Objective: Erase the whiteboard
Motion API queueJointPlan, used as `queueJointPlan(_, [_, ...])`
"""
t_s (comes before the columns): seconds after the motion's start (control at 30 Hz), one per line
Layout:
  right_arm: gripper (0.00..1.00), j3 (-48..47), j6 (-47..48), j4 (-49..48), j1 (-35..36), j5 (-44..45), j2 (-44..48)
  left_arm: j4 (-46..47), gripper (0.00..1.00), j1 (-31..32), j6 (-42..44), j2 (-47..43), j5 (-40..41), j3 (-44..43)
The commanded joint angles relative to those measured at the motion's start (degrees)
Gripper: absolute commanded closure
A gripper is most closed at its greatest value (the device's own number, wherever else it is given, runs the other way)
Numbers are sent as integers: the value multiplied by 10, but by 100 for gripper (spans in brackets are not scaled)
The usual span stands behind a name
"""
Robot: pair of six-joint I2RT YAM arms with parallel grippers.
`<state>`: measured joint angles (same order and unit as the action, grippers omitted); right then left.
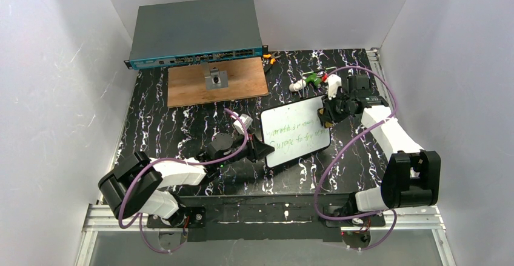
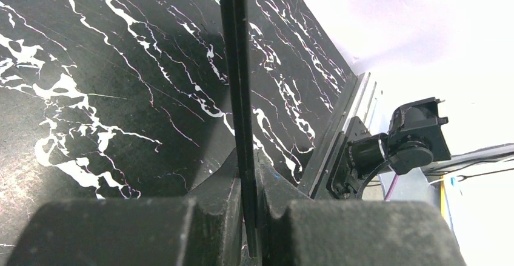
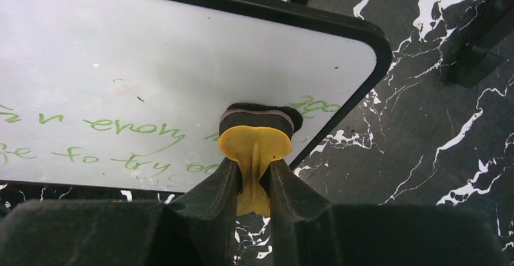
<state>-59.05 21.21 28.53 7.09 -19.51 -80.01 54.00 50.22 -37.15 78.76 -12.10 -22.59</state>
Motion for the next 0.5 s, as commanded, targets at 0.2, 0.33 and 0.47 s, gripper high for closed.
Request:
queueJointPlan(0.2, [99, 7, 82, 54, 7, -170, 7, 35, 100, 9, 34, -3, -61, -1])
queueJointPlan(0.33, [99, 11, 36, 5, 6, -71, 0, 34, 100, 9, 35, -4, -61, -1])
queueJointPlan(0.47, [99, 19, -26, -59, -11, 35, -1, 32, 100, 9, 39, -9, -60, 1])
